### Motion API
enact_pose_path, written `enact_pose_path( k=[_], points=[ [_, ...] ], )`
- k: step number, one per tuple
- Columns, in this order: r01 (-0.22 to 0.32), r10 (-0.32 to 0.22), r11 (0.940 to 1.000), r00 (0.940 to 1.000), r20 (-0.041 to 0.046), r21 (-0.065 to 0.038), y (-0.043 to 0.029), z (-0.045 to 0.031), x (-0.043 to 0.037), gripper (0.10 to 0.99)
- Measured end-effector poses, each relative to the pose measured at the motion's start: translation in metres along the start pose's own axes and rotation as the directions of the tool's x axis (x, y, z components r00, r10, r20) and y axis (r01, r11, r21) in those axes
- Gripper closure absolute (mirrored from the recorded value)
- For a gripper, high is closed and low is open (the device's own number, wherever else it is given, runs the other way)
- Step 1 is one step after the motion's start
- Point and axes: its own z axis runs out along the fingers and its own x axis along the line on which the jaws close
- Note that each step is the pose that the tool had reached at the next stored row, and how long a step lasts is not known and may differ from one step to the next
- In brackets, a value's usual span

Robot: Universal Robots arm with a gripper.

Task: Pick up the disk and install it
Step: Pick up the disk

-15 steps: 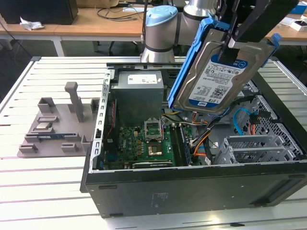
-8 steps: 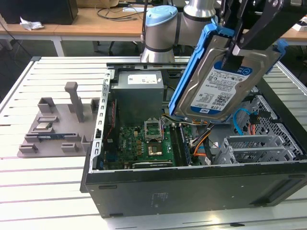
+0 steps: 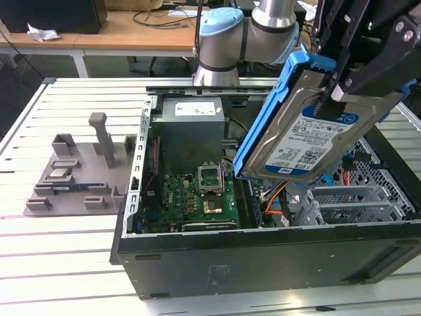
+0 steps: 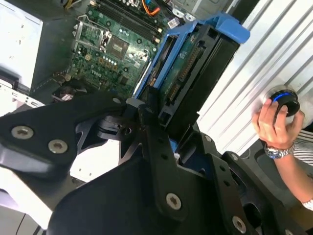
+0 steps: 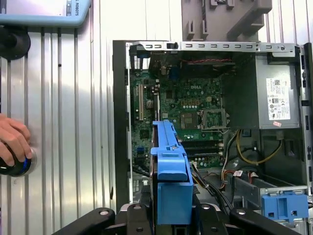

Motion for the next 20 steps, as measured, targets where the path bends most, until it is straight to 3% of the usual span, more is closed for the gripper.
enact_pose_path(
  k=[2, 6, 9, 13, 15, 17, 20],
  points=[
    [0.0, 0.0, 1.0, 1.0, -0.0002, 0.0, -0.0017, 0.0008, 0.0012, 0.722],
    [0.0, 0.0, 1.0, 1.0, -0.0006, -0.001, -0.0152, 0.0017, 0.0011, 0.722],
    [0.0, 0.0, 1.0, 1.0, -0.0009, -0.004, -0.0327, 0.0019, 0.0007, 0.722],
    [0.0, 0.0, 1.0, 1.0, -0.0012, -0.005, -0.0423, 0.0018, 0.0004, 0.722],
    [0.0, 0.0, 1.0, 1.0, -0.0012, -0.006, -0.0529, 0.0017, 0.0001, 0.722],
    [0.0, 0.0, 1.0, 1.0, -0.0011, -0.007, -0.0581, 0.0017, 0.0, 0.722],
    [-0.001, 0.001, 0.9999, 1.0, -0.0013, -0.012, -0.0741, 0.0011, -0.0005, 0.722]
  ],
)
